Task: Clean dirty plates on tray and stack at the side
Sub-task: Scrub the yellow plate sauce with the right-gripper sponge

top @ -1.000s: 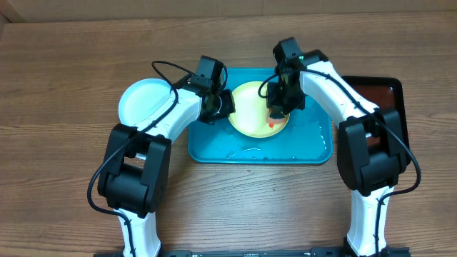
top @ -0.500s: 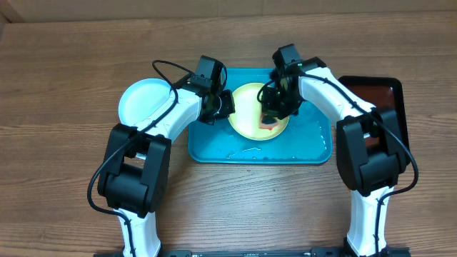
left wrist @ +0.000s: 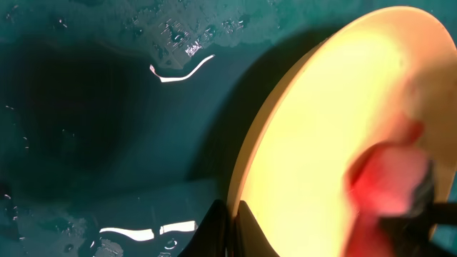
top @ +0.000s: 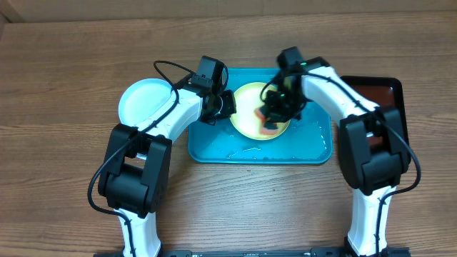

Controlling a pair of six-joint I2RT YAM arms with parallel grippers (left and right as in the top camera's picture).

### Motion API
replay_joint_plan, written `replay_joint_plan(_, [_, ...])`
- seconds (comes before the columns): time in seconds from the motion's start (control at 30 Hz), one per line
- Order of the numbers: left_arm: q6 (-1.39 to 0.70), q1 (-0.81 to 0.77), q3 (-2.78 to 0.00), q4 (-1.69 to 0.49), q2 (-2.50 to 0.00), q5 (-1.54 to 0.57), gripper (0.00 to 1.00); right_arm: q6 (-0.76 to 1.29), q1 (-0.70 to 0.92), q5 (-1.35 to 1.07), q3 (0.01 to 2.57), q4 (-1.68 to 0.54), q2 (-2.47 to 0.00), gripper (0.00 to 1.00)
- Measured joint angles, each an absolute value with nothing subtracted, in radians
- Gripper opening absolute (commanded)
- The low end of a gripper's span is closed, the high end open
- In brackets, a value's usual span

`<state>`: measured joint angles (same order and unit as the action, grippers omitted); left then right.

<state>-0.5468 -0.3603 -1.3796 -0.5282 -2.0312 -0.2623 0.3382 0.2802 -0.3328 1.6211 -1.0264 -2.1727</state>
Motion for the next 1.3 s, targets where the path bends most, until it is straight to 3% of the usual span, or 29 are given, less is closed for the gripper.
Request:
replay_joint_plan(0.27, [-0.547,-0.367,-1.380,-0.523,-2.031,-0.276,0.04,0.300,0.210,-0.222,1.621,-0.967,-2.173,0.04])
replay_joint_plan(0.63, [-0.547,-0.362,-1.380,-0.529,-2.031,-0.257,0.04,0.312,0.292,-0.192,1.616,-0.925,-2.172,0.04])
replay_joint_plan(1.07, [-0.547,-0.351,-1.380,-0.535,-2.032,-0.231,0.04,0.364,0.412,-0.416,1.562,-0.838,-2.161,0.04])
replay_joint_plan(1.3, [-0.547,-0.352,-1.380,-0.524,-2.032,-0.234,0.04,0.365,0.393,-0.386,1.558,-0.790,-2.161,0.04])
